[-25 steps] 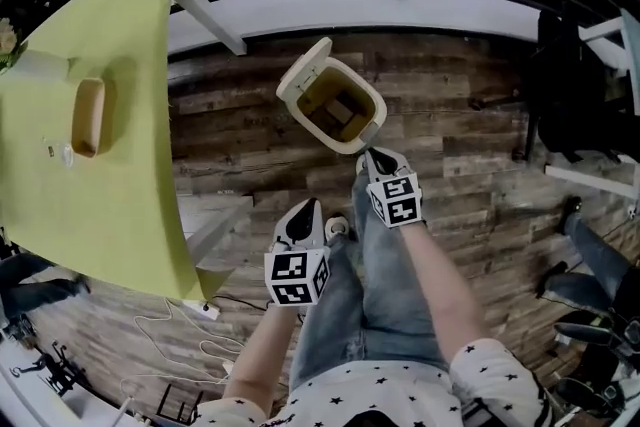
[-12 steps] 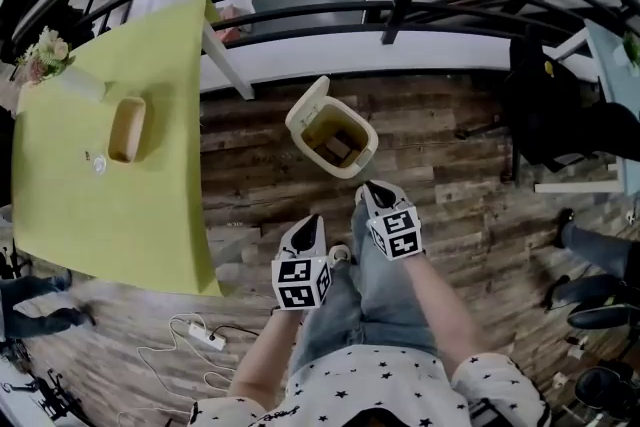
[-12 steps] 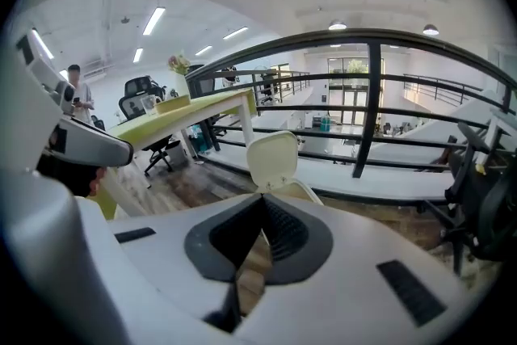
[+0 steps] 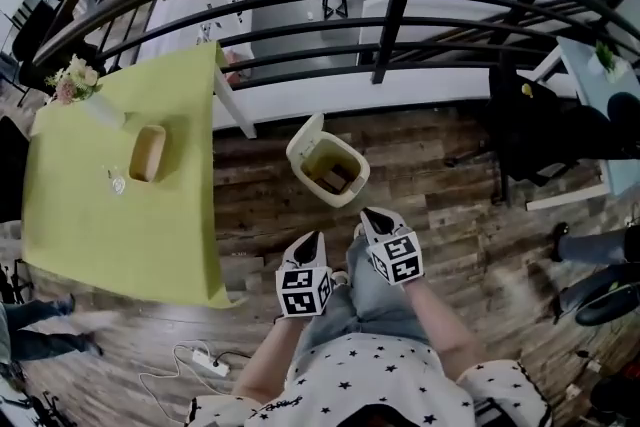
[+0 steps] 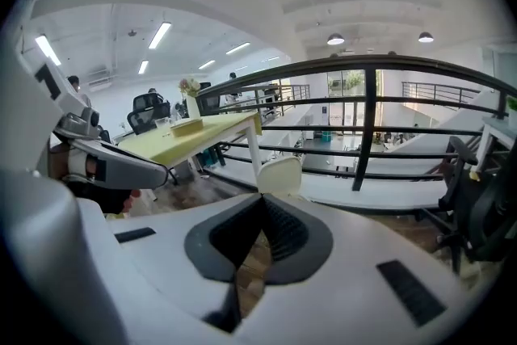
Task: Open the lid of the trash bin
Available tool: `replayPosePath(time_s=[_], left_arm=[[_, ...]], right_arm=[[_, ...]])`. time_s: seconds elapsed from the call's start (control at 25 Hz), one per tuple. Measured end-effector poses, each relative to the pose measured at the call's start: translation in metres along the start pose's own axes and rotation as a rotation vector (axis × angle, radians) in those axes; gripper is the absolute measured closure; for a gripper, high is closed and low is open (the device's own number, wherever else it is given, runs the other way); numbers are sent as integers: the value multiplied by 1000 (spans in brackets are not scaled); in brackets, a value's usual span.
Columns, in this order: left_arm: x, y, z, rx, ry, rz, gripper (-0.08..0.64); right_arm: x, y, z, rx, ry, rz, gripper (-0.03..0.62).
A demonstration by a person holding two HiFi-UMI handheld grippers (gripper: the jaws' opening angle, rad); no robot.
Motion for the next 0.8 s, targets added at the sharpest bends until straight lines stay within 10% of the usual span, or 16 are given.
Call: replayPosePath(time_s=[0.8], left_arm=[[36, 42, 40, -38, -36, 102, 549]], right_arm=[[64, 88, -14, 24, 24, 169, 598]])
Point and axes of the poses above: the fingertips, and each gripper's own axes: y backward along the fingers, z to its right, x out of its top, the point moved 4 cm from there along y, backward along the fingers, and after that the axes turned 9 degrees about y, right-handed, at the moved point
